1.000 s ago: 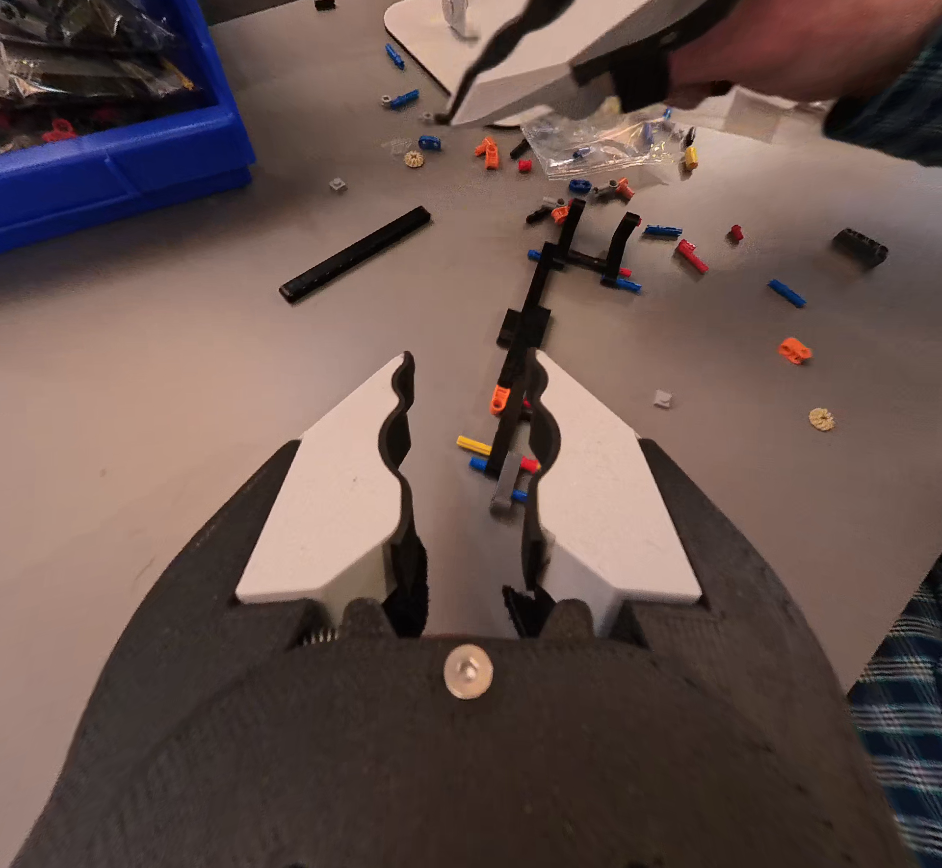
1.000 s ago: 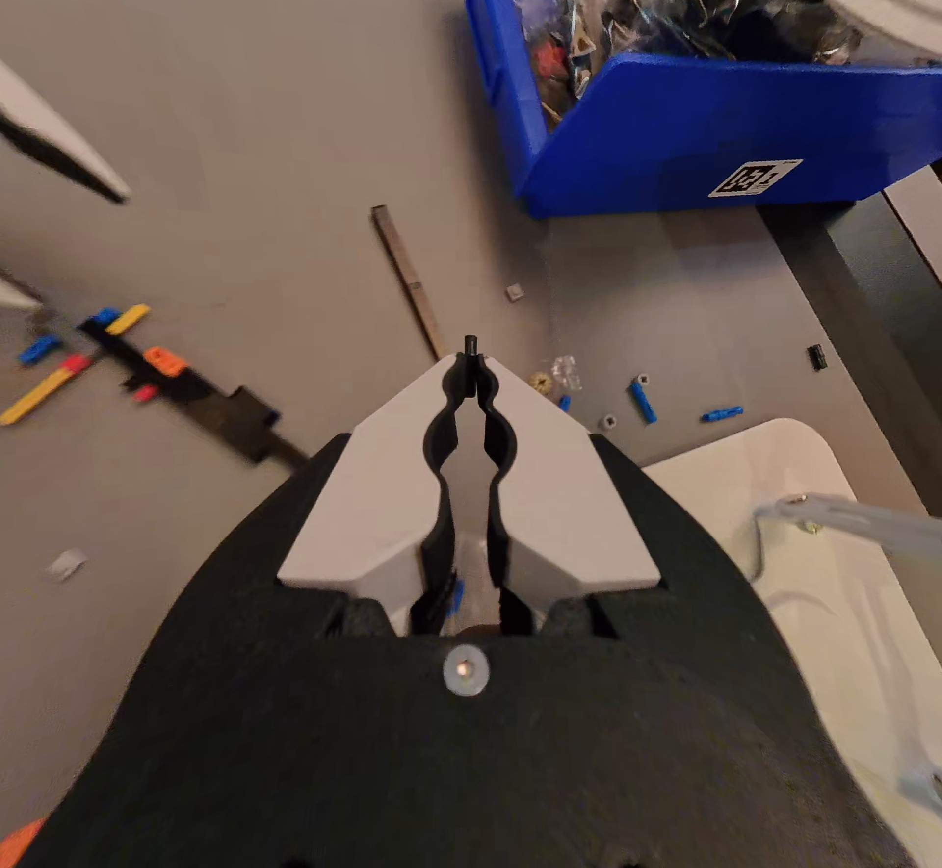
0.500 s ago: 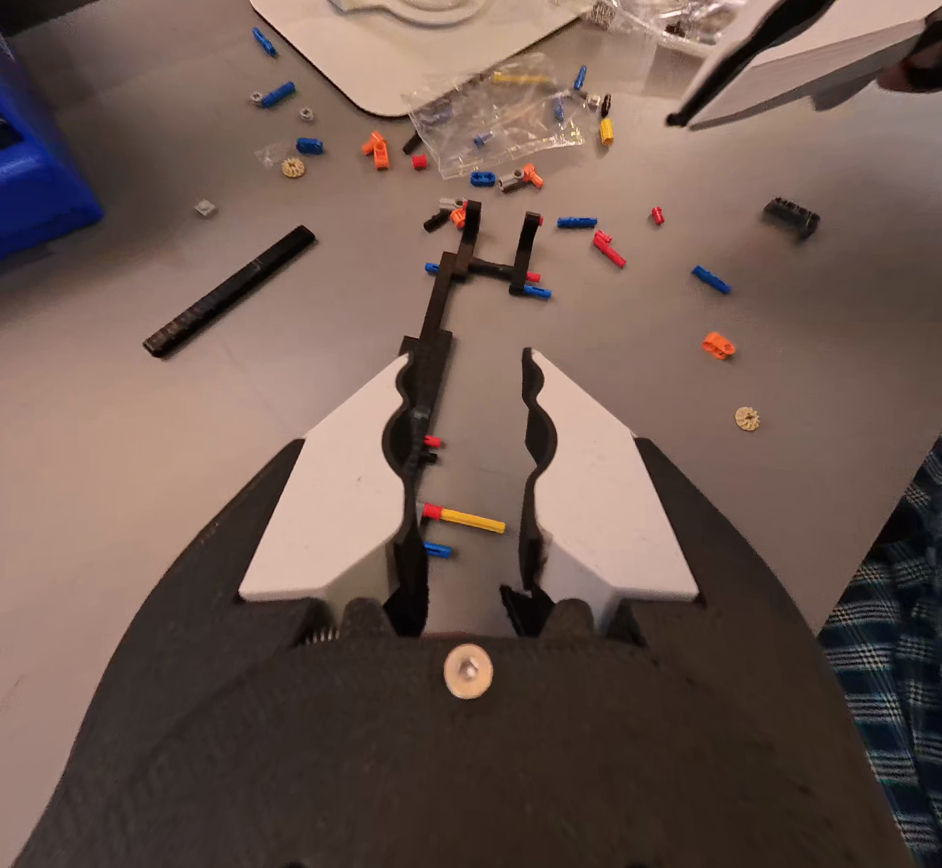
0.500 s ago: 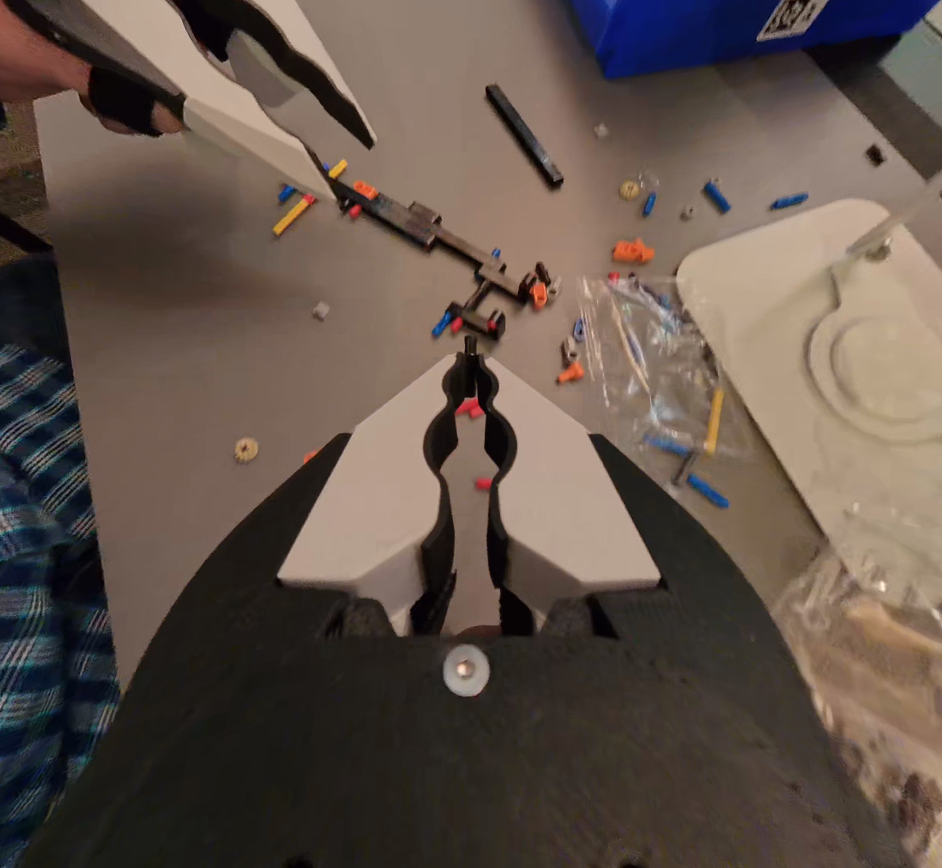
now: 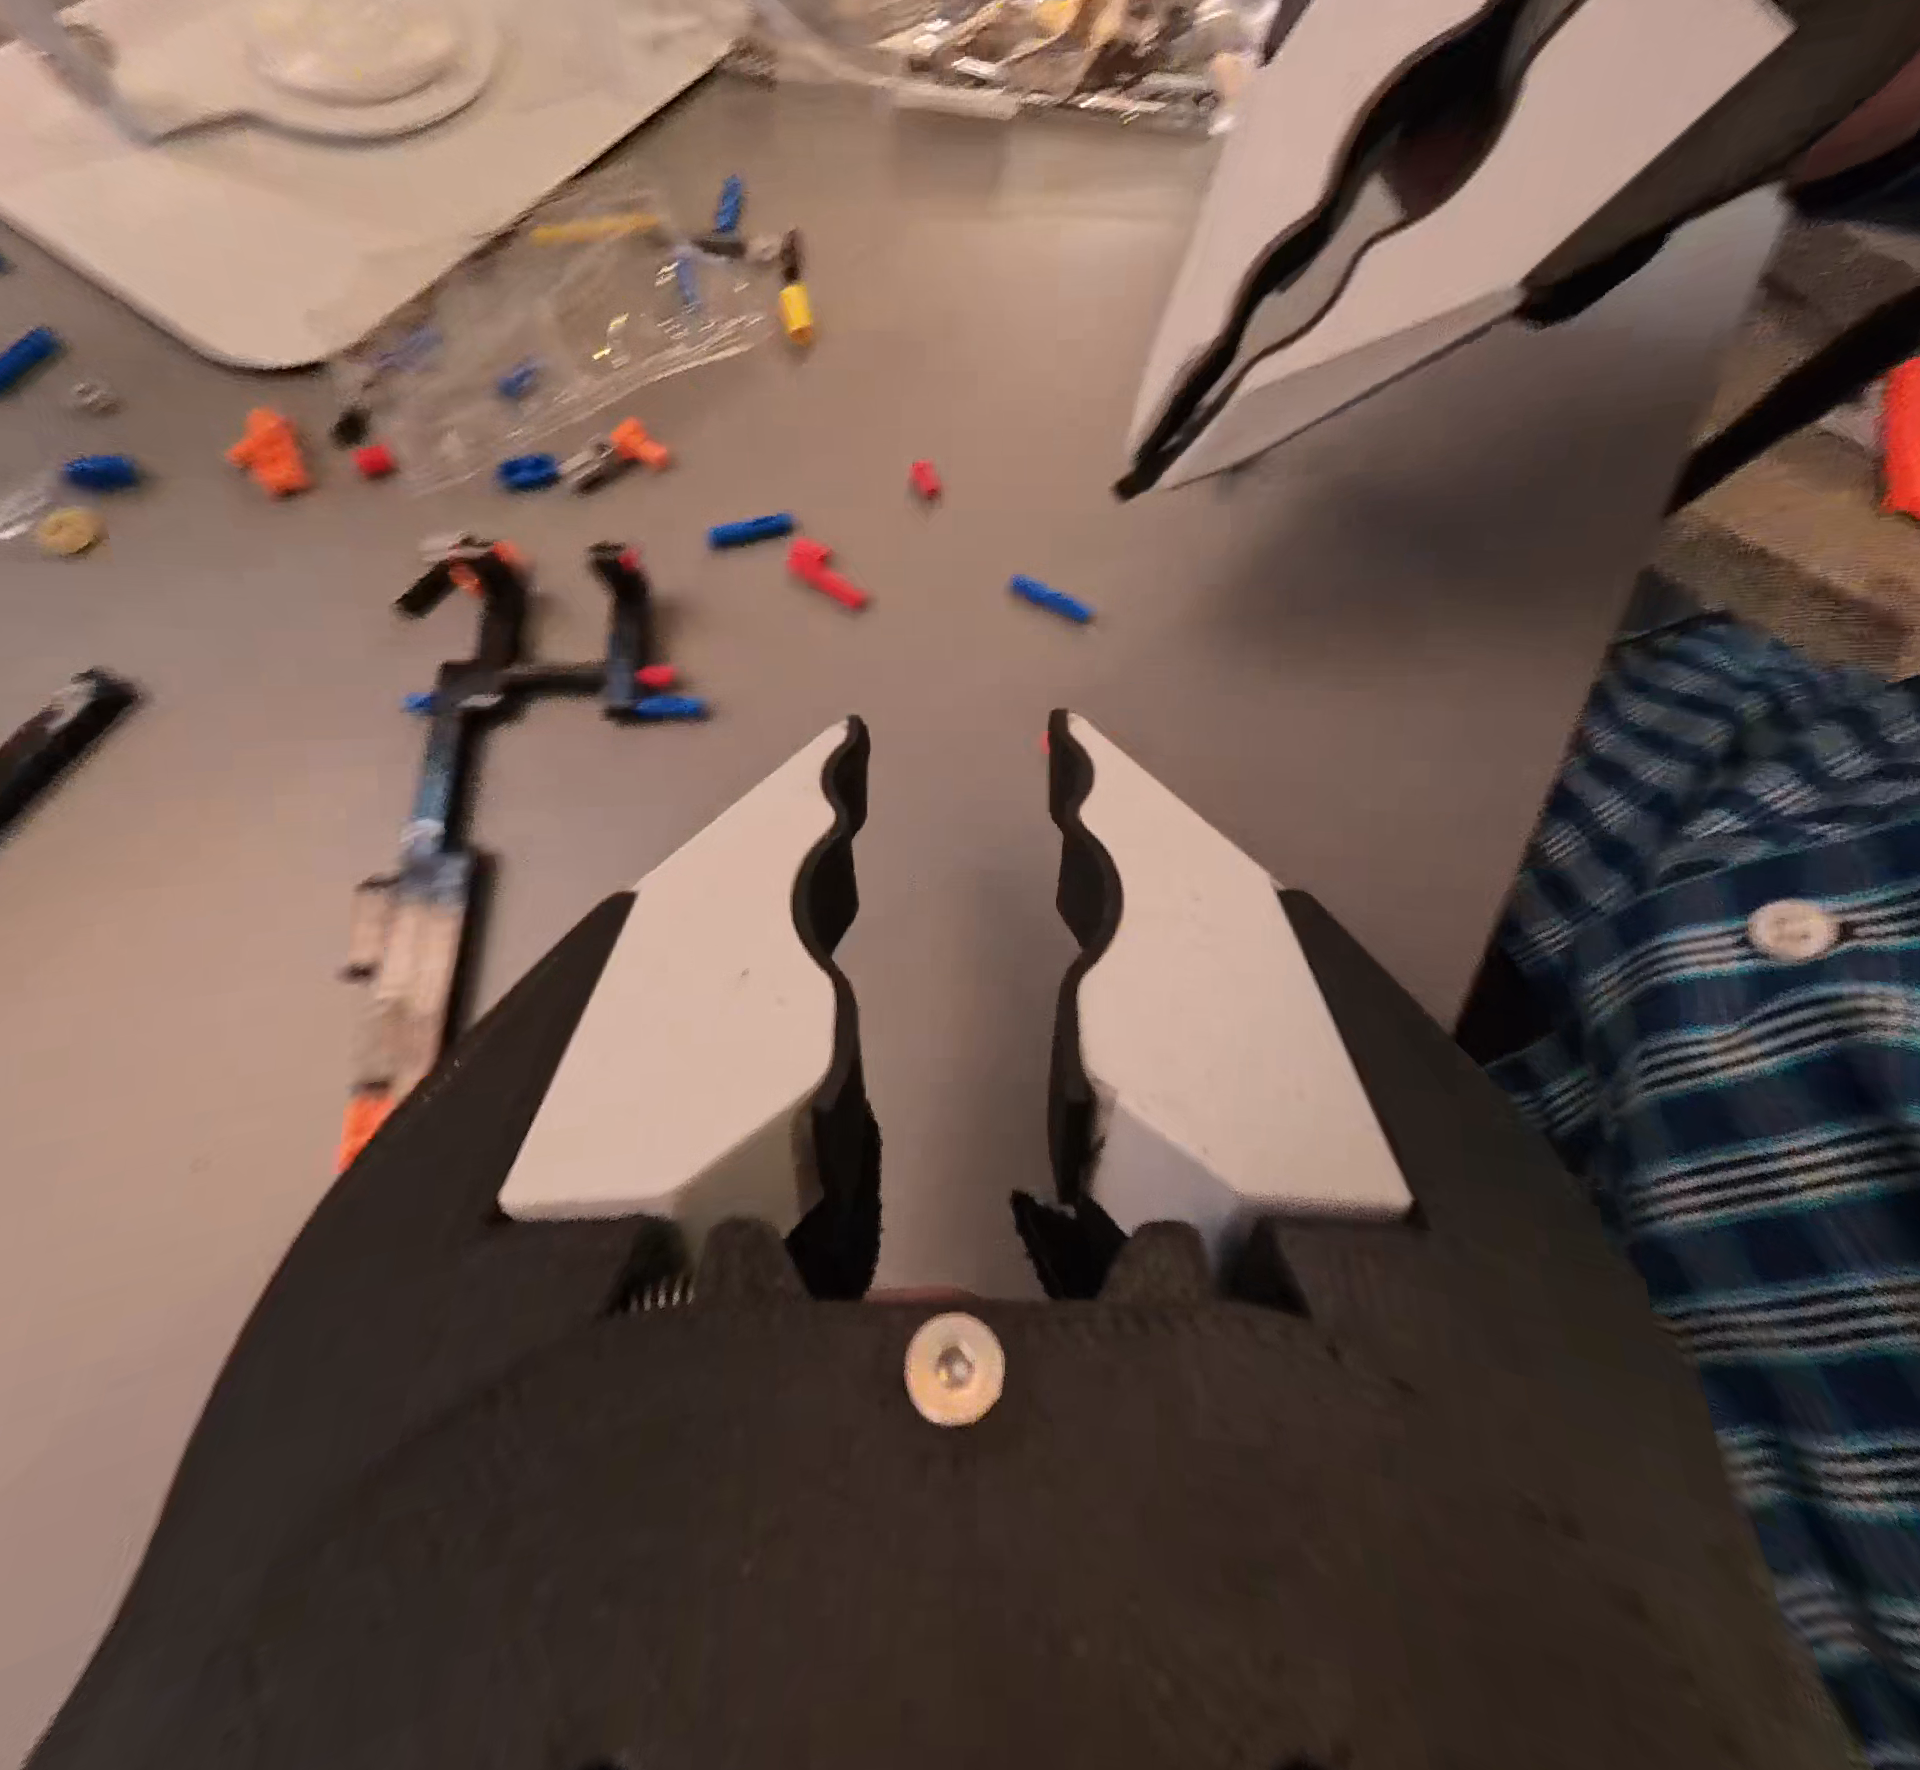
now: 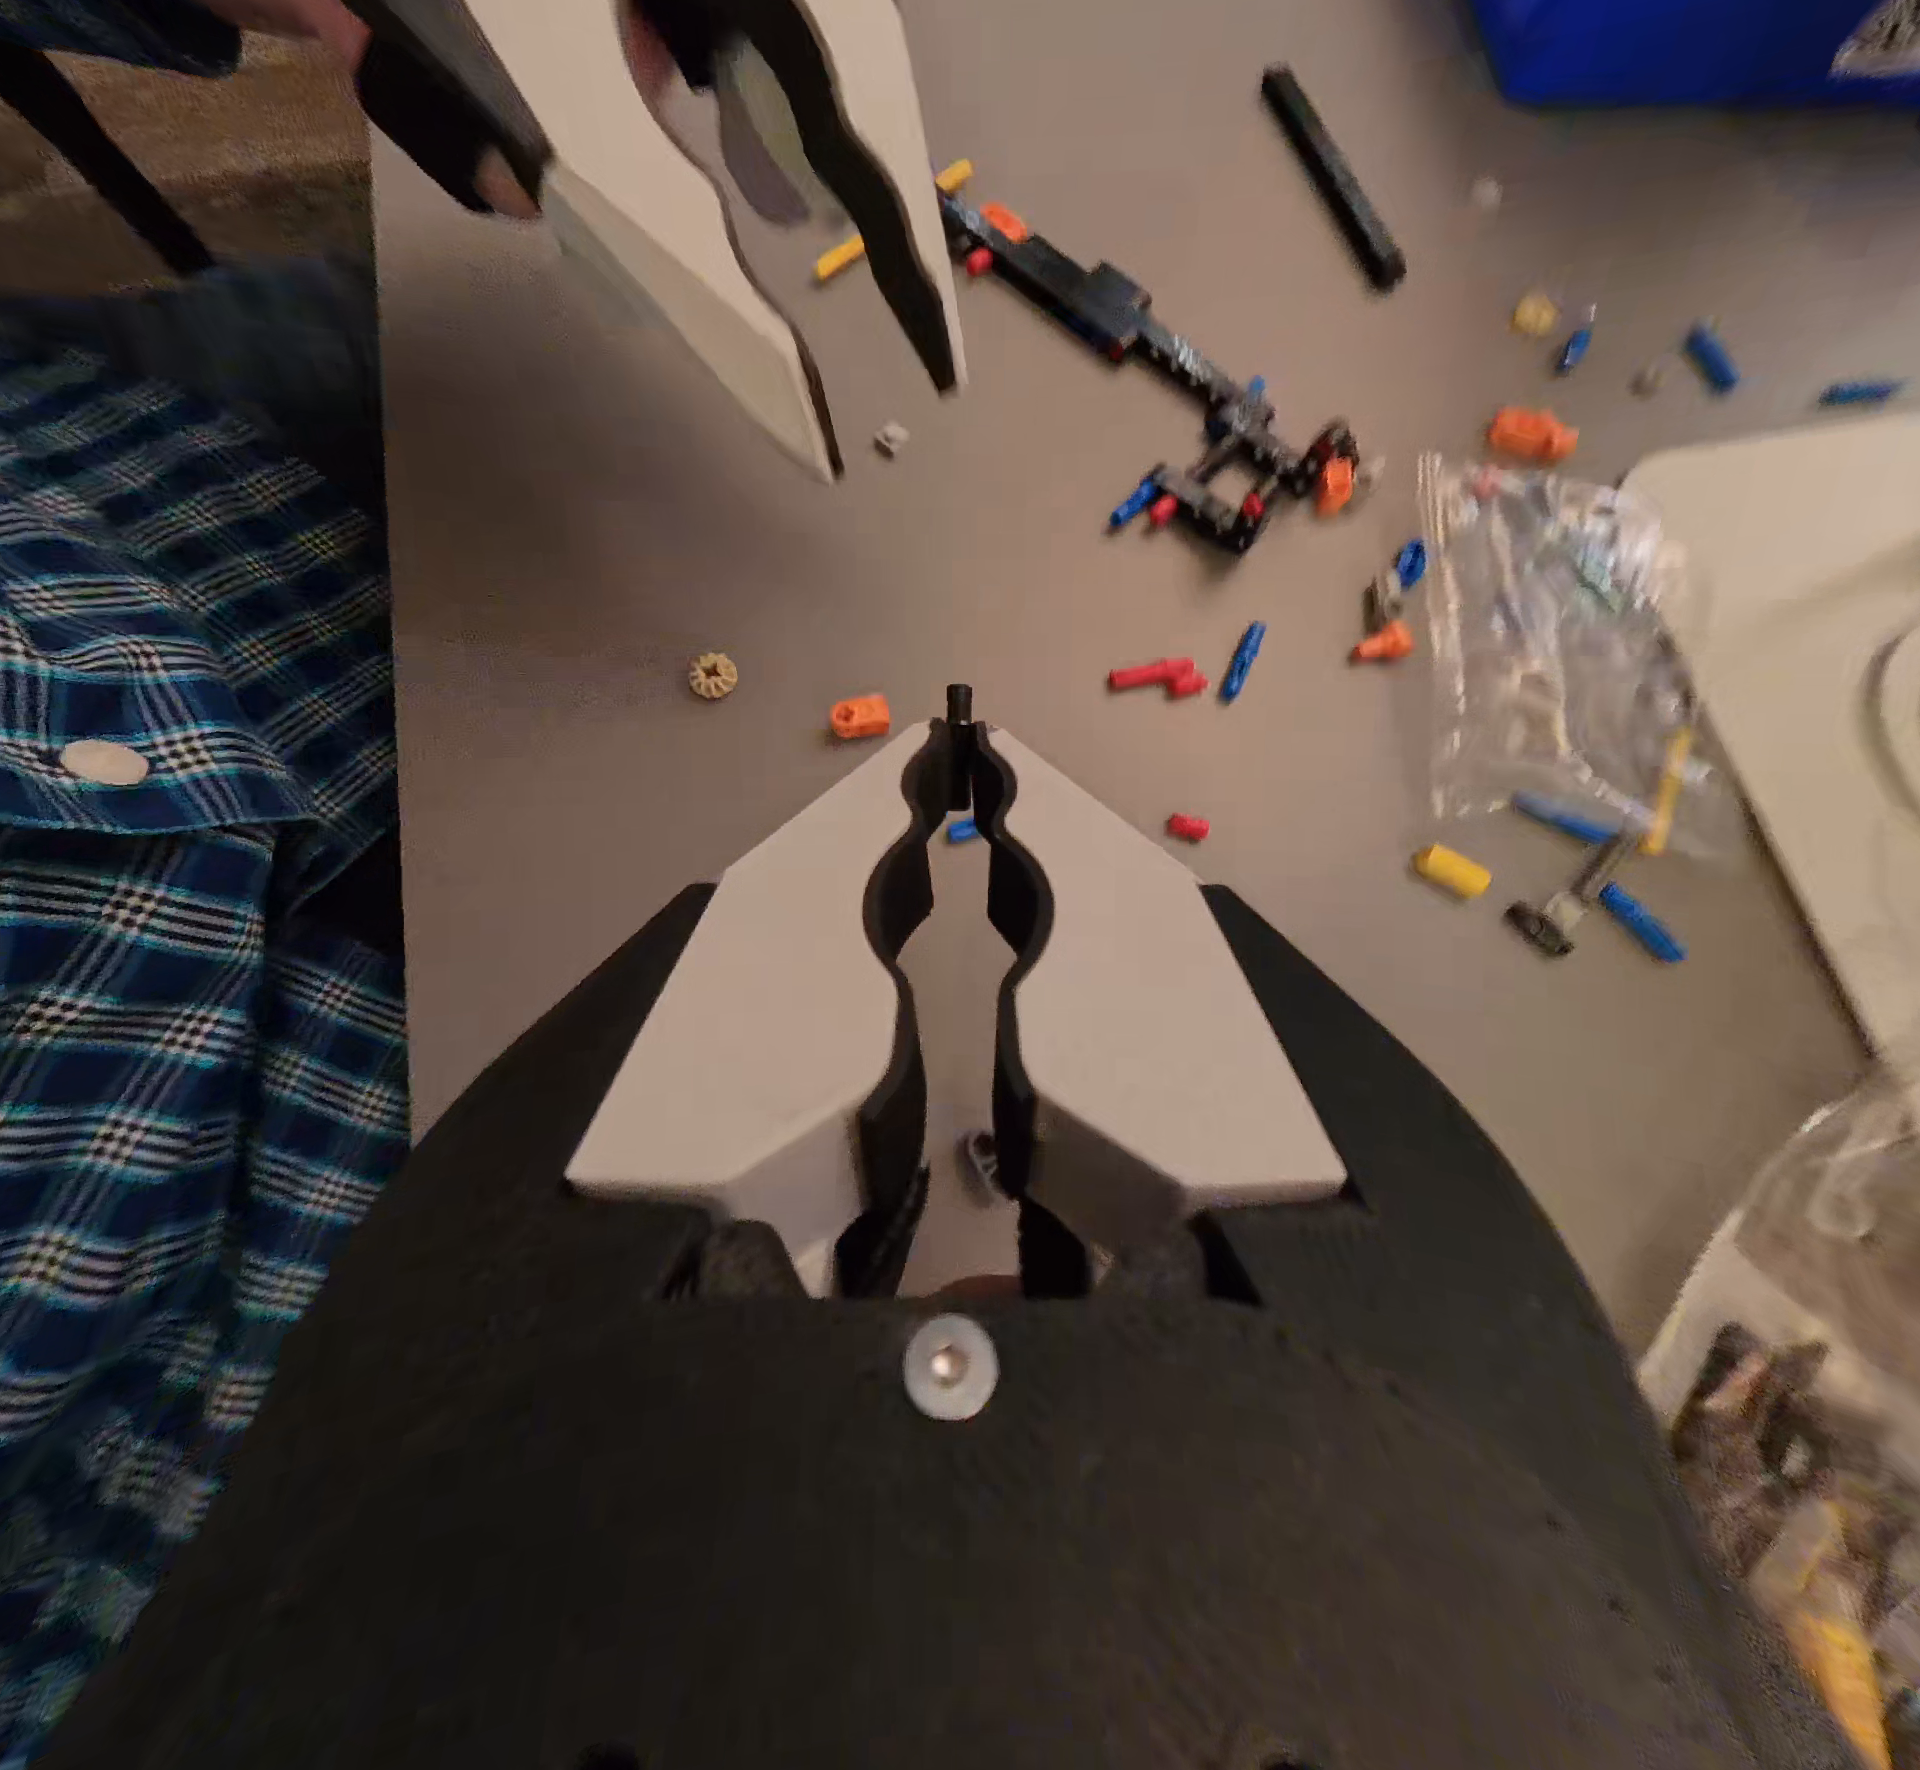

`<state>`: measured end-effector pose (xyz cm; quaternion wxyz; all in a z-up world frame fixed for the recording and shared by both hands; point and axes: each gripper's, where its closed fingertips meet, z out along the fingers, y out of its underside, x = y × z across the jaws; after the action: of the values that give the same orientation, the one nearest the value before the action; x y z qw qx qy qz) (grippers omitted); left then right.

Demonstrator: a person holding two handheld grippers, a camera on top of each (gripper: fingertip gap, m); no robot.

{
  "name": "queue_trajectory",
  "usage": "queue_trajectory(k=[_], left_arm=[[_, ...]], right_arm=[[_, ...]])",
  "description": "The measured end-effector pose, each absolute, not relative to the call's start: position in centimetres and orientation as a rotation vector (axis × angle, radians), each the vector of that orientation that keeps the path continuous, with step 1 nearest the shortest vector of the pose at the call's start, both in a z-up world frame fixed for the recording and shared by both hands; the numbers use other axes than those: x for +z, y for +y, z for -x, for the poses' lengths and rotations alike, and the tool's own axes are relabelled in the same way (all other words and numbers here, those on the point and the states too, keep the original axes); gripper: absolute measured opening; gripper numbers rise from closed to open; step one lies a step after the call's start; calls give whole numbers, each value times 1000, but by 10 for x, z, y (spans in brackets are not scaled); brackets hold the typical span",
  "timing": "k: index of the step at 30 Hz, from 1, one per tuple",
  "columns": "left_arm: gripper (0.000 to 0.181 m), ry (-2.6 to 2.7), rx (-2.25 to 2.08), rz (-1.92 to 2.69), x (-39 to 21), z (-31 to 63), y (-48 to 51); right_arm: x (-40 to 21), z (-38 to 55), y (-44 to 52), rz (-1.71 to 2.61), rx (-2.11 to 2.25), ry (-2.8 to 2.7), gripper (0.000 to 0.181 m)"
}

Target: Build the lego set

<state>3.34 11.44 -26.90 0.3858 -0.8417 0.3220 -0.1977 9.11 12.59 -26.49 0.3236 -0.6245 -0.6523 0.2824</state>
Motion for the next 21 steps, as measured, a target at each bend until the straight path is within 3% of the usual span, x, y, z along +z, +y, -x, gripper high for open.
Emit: queue_trajectory(k=[9, 21], left_arm=[[30, 583, -907, 2111, -257, -79, 114], [3, 391, -1272, 2026, -245, -88, 97]], right_arm=[[-245, -82, 114, 1259, 473, -1808, 1], [-247, -77, 96, 1046, 379, -1879, 1]])
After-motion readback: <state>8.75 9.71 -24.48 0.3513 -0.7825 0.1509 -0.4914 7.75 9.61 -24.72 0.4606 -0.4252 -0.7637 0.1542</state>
